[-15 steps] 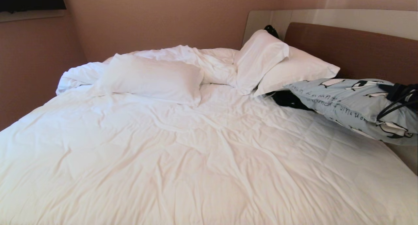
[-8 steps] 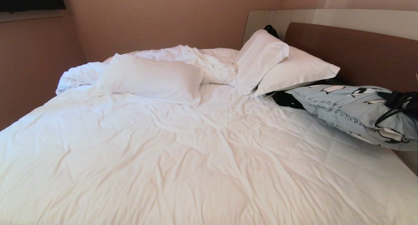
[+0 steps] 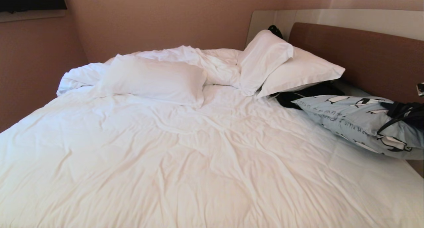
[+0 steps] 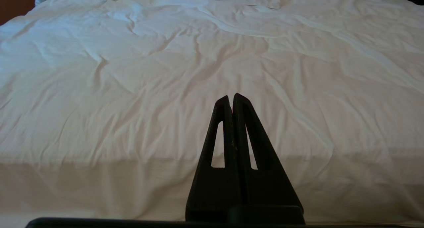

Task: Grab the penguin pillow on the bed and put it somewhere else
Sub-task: Place the pillow at the bedside

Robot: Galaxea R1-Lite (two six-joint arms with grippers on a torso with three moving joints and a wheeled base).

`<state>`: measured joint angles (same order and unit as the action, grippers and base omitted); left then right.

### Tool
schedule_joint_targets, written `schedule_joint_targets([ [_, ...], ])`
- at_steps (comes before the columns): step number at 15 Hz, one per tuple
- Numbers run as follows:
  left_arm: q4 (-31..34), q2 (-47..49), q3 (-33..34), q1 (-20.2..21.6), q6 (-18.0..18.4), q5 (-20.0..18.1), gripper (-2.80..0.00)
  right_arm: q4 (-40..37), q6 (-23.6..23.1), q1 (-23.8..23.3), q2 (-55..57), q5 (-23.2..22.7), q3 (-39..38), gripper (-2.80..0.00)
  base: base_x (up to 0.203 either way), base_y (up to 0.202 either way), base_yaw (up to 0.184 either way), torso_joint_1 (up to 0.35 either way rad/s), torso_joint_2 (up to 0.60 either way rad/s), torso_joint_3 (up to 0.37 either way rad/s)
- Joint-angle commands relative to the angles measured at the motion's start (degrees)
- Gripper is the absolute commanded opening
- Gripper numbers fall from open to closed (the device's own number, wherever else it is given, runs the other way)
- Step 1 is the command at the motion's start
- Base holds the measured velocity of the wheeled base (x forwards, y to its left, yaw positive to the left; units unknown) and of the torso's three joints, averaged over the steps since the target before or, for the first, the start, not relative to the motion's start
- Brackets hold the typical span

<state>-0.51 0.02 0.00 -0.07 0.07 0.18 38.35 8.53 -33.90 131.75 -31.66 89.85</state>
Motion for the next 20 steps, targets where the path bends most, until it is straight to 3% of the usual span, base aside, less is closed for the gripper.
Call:
schedule_joint_targets([
  [1,0.0,0.1,0.0,0.0,0.0,0.0,-2.80,-1.0,0.1,0.1,2.0,0.3,1.5,-2.80,0.000,0.000,0.000,0.000,0.00,0.000],
  [6,0.0,0.0,0.0,0.0,0.0,0.0,-2.80,-8.4,-0.3,0.8,2.9,4.7,5.5,-2.80,0.000,0.000,0.000,0.000,0.00,0.000],
  [14,0.0,0.0,0.0,0.0,0.0,0.0,-2.80,-14.4,-8.5,0.9,2.4,5.2,5.0,-2.80,0.000,0.000,0.000,0.000,0.00,0.000],
  [18,0.0,0.0,0.0,0.0,0.0,0.0,-2.80,-19.5,-19.8,0.6,0.9,5.1,2.5,-2.80,0.000,0.000,0.000,0.000,0.00,0.000],
  [20,0.0,0.0,0.0,0.0,0.0,0.0,-2.80,-20.5,-22.7,0.5,-0.9,5.1,0.4,-2.80,0.000,0.000,0.000,0.000,0.00,0.000],
])
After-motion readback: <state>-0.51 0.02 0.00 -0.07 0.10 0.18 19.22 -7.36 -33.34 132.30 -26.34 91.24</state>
